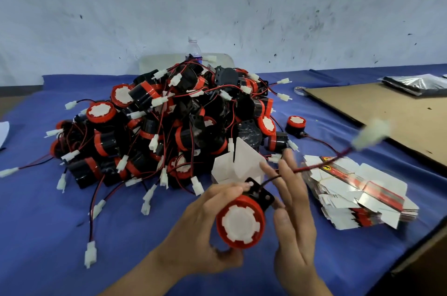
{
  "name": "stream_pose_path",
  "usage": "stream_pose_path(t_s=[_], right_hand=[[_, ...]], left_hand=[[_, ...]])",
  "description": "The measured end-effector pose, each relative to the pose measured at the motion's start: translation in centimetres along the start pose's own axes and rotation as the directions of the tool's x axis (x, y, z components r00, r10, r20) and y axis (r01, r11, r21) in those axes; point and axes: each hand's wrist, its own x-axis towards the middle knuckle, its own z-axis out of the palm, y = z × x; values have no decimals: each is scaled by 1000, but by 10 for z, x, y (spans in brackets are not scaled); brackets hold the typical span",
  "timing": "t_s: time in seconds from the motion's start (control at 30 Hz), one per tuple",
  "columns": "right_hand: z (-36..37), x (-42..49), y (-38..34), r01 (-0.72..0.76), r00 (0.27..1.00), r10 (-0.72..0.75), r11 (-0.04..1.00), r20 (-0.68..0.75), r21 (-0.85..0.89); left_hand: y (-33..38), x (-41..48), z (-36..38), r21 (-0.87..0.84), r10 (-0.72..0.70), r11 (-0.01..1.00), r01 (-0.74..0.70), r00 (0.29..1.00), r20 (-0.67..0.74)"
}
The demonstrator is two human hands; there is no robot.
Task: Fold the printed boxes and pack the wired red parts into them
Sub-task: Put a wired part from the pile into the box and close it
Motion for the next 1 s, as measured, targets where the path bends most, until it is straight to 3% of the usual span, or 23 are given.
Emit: stream_pose_path(t_s=[0.1,0.2,0.4,0.57,0.63,0.8,0.87,1.0], right_hand=[[-5,0,1,106,990,-120,979,-73,-173],[-11,3,2,174,983,-186,909,6,-379],[-5,5,6,227,960,-119,860,254,-457],[-6,5,9,183,980,-118,854,161,-487],[-6,3,9,111,994,-101,889,45,-444],[-4,2,7,-85,958,55,992,-282,-96],[-6,3,8,-119,945,109,993,-309,-13],[-7,1,11,-220,927,228,974,-296,61]], left_hand=[[-4,-1,-4,-40,-118,992,116,992,-53],[-10,2,-9,-6,-187,982,187,979,-78],[-9,3,-7,18,-148,989,148,989,-32],[-8,4,-5,43,-152,988,150,988,37],[-11,4,-2,-8,-268,963,269,963,36],[-27,-3,0,-62,-537,841,537,844,19],[-30,-4,1,-140,-607,776,615,788,101],[-32,-5,-1,-71,-649,751,656,754,106]])
